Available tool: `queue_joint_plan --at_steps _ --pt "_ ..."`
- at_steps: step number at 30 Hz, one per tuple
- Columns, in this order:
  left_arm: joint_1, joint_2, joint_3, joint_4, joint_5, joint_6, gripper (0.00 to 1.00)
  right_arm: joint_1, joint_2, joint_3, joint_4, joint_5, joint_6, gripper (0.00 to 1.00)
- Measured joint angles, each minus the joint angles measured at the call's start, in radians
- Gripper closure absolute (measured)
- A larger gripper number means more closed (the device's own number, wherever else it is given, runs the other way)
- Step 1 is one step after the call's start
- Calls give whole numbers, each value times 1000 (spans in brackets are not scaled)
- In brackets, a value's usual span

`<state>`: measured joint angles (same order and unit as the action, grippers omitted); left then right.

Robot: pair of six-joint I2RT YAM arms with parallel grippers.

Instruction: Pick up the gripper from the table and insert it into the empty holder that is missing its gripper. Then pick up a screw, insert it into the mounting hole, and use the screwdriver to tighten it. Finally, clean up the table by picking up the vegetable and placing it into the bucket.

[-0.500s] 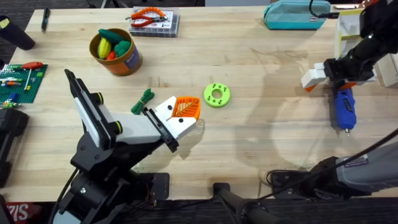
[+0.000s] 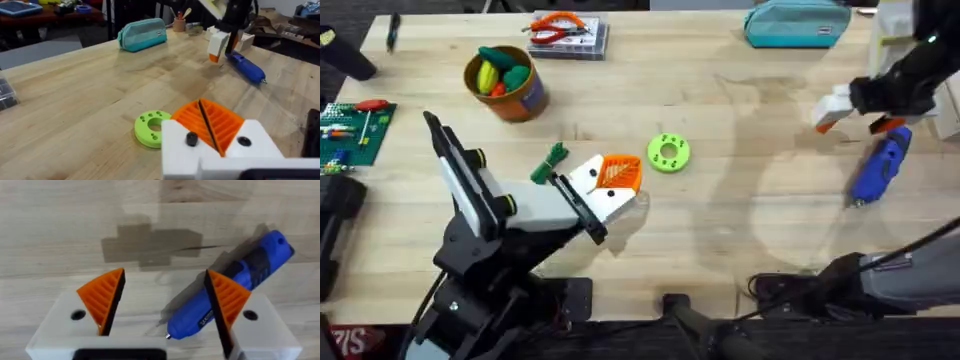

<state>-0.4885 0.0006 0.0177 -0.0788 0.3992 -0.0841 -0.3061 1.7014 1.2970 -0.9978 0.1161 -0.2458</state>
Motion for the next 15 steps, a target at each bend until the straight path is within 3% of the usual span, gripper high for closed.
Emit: queue_joint_plan --at_steps 7,8,11,12,15 --pt "0 0 0 0 0 0 991 -15 -130 68 -34 70 134 33" --pt "0 0 0 0 0 0 991 -66 -190 71 -45 95 231 33" --pt "0 0 0 0 0 0 991 -155 -210 75 -58 105 307 33" --pt "0 0 0 0 0 0 991 -253 -195 73 -51 72 328 33" --pt "0 0 0 0 0 0 991 -344 -171 52 -15 -7 317 33"
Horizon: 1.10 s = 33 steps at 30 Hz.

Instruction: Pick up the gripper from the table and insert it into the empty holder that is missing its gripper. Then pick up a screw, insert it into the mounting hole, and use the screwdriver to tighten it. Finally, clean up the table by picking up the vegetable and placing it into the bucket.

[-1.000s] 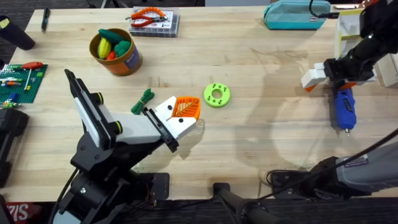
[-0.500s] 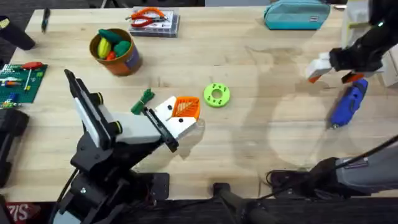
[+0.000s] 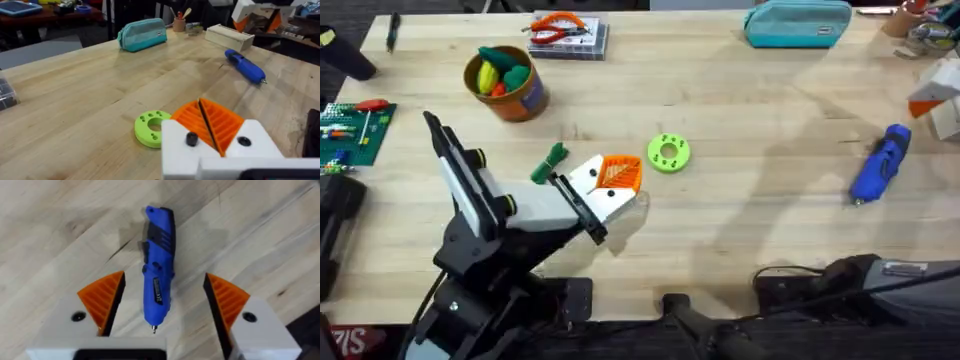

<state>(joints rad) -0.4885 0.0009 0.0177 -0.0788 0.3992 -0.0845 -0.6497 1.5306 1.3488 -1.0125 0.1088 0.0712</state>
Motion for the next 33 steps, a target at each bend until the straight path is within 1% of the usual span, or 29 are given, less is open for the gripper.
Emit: queue_joint_plan --at_steps 3,5,8,11,21,26,30,33 --pt "0 0 0 0 0 0 991 -74 38 -26 42 -73 -12 33" --pt "0 0 0 0 0 0 991 -107 69 -35 69 -114 -17 33" --pt "0 0 0 0 0 0 991 -131 118 -37 87 -171 -36 33" --pt "0 0 0 0 0 0 991 -132 164 -38 89 -211 -64 33" --pt "0 0 0 0 0 0 991 -125 297 -44 109 -215 -95 33" --pt "0 0 0 0 0 0 991 -125 326 -45 153 -214 -98 33" --pt "0 0 0 0 0 0 991 -122 335 -45 157 -210 -103 33" --pt "0 0 0 0 0 0 991 -111 335 -46 152 -186 -106 33"
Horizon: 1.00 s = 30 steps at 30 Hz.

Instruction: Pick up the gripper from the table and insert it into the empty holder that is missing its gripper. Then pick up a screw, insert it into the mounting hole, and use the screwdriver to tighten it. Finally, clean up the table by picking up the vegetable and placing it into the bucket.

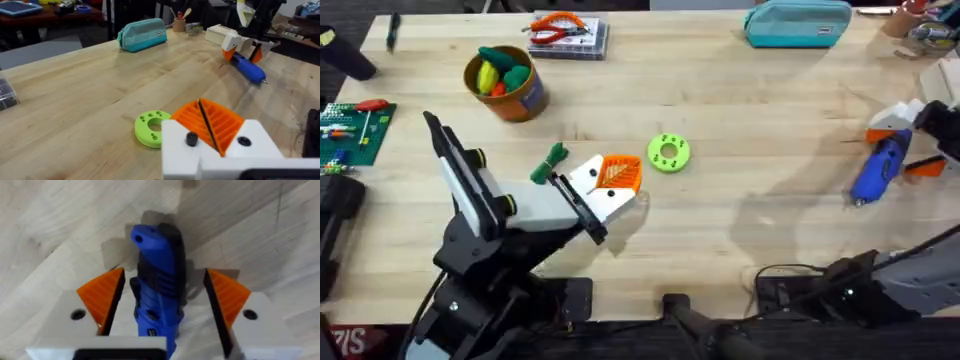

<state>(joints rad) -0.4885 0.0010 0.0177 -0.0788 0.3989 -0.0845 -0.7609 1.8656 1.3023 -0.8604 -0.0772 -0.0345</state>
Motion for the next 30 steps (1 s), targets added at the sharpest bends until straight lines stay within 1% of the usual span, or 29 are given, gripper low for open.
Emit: queue_joint_plan --at_steps 6,17,18,19,20,22,25,27,30 --pt "0 0 0 0 0 0 991 55 0 -23 -5 90 -8 33" --pt "0 0 0 0 0 0 991 61 0 -23 -15 95 -18 33" --pt "0 0 0 0 0 0 991 61 0 -23 -15 95 -18 48" --pt "0 0 0 0 0 0 991 61 0 -23 -14 95 -22 79" --pt "0 0 0 0 0 0 991 61 0 -23 -10 97 -20 177" --pt "0 0 0 0 0 0 991 61 0 -23 -11 99 -26 302" --pt "0 0 0 0 0 0 991 59 0 -23 -10 104 -23 587" --pt "0 0 0 0 0 0 991 58 0 -23 -10 103 -21 724" --pt "0 0 0 0 0 0 991 58 0 -27 -7 94 -12 886"
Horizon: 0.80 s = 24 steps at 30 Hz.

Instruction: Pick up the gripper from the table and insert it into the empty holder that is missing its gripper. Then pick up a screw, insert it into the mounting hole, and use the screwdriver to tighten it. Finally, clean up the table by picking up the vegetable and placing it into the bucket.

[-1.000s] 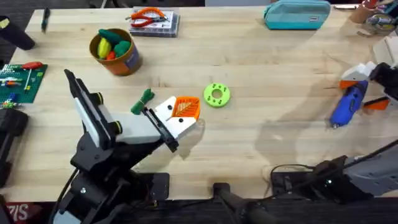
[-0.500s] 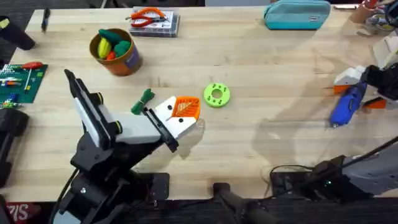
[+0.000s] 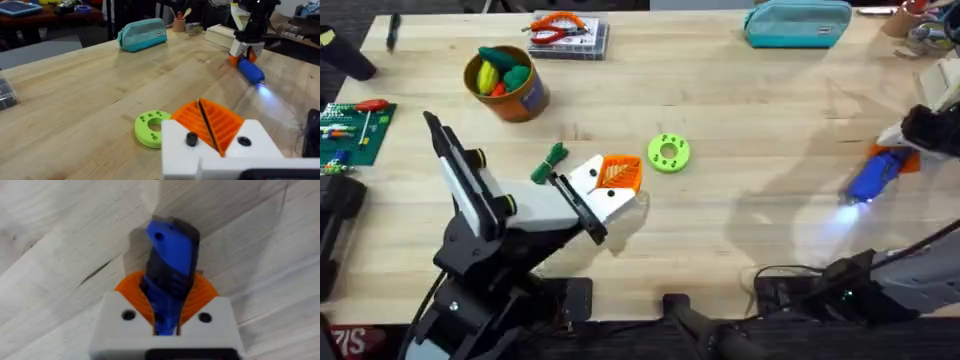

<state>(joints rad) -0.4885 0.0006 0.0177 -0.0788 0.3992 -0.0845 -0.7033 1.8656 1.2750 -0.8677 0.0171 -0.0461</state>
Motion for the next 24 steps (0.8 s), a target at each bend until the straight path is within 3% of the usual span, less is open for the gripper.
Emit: queue_joint_plan --at_steps 2,11,17,24 --pt "0 0 0 0 0 0 991 0 0 -2 1 -14 12 977" --pt "0 0 0 0 0 0 991 0 0 16 -34 -61 12 970" --pt "0 0 0 0 0 0 991 2 -24 143 -151 -185 9 970" --pt "0 0 0 0 0 -1 991 24 -148 279 -210 -243 -11 970"
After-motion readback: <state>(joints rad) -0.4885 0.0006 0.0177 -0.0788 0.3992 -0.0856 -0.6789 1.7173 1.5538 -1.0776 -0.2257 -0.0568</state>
